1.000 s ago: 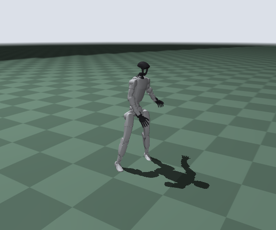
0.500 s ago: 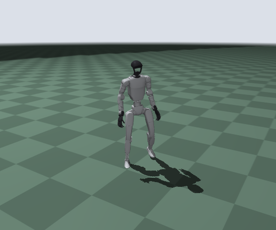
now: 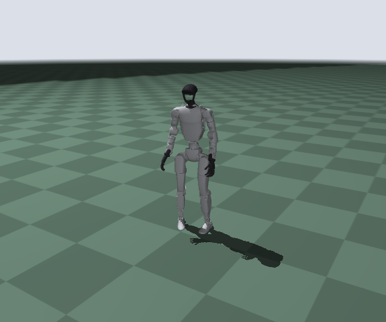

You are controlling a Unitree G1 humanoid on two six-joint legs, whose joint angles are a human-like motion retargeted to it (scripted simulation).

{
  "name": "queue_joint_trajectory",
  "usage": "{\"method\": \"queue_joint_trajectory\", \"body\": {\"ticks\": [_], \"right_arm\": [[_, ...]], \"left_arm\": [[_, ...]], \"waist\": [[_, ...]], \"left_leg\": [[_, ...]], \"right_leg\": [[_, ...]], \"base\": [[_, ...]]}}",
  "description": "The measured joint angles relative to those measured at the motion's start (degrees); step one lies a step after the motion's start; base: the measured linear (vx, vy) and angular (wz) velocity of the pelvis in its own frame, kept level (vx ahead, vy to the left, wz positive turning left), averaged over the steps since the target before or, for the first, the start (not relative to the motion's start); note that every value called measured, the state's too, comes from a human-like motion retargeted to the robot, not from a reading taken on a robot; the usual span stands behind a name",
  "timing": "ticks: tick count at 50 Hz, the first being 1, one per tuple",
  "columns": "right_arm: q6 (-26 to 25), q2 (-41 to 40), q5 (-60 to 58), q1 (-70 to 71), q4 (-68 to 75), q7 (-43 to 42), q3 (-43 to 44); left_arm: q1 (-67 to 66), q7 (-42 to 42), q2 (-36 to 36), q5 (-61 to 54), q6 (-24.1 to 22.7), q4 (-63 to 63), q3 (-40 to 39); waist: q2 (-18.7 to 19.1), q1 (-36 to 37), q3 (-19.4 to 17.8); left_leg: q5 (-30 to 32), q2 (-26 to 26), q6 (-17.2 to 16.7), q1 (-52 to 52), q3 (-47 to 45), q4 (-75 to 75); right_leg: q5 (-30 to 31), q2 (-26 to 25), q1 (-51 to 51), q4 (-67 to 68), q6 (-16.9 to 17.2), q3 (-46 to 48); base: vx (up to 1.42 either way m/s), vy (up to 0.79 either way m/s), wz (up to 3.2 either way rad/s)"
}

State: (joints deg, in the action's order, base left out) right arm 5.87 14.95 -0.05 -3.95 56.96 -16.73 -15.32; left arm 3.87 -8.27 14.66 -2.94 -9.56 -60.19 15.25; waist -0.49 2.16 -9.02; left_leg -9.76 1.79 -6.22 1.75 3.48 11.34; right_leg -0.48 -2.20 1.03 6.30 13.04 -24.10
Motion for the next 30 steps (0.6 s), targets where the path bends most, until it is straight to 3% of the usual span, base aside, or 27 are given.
{"method": "queue_joint_trajectory", "body": {"ticks": [3,10,23,30], "right_arm": [[-0.22,-0.31,1.16,-0.56,1.49,0.58,0.14],[-0.37,-0.9,2.54,-1.43,3.15,2.97,0.02],[-0.53,-1.1,0.69,-0.17,2.96,2.79,0.25],[1.21,-1.3,-1.08,1.23,1.91,2.72,-0.06]], "left_arm": [[0.15,1.27,0.26,1.39,0.57,0.01,1.12],[1.4,1.97,0.47,5.42,1.96,0.33,-0.7],[3.58,1.05,-1.09,7.07,2.18,-10.7,0.99],[1.59,-0.85,-3.05,8.28,1.0,-12.16,-0.81]], "waist": [[-0.02,-0.7,0.81],[-0.2,1.87,1.99],[-0.86,2.66,2.85],[-0.24,1.83,4.02]], "left_leg": [[0.17,-0.84,-1.05,-0.65,-1.89,-1.94],[-0.22,-2.59,-2.52,0.11,-6.83,-3.37],[-0.98,-1.33,-2.88,-1.9,-11.13,-5.29],[-1.73,-2.13,-2.97,-2.78,-14.6,-5.54]], "right_leg": [[-1.72,0.48,-1.85,2.0,-0.89,4.38],[-5.95,7.2,-7.23,12.34,-2.99,30.38],[-3.76,7.71,-0.03,0.26,0.38,30.07],[-4.58,7.1,-2.39,3.51,1.49,27.33]], "base": [[0.05,0.13,-0.59],[0.01,0.08,-0.67],[0.02,-0.01,-0.27],[0.02,-0.05,-0.44]]}}
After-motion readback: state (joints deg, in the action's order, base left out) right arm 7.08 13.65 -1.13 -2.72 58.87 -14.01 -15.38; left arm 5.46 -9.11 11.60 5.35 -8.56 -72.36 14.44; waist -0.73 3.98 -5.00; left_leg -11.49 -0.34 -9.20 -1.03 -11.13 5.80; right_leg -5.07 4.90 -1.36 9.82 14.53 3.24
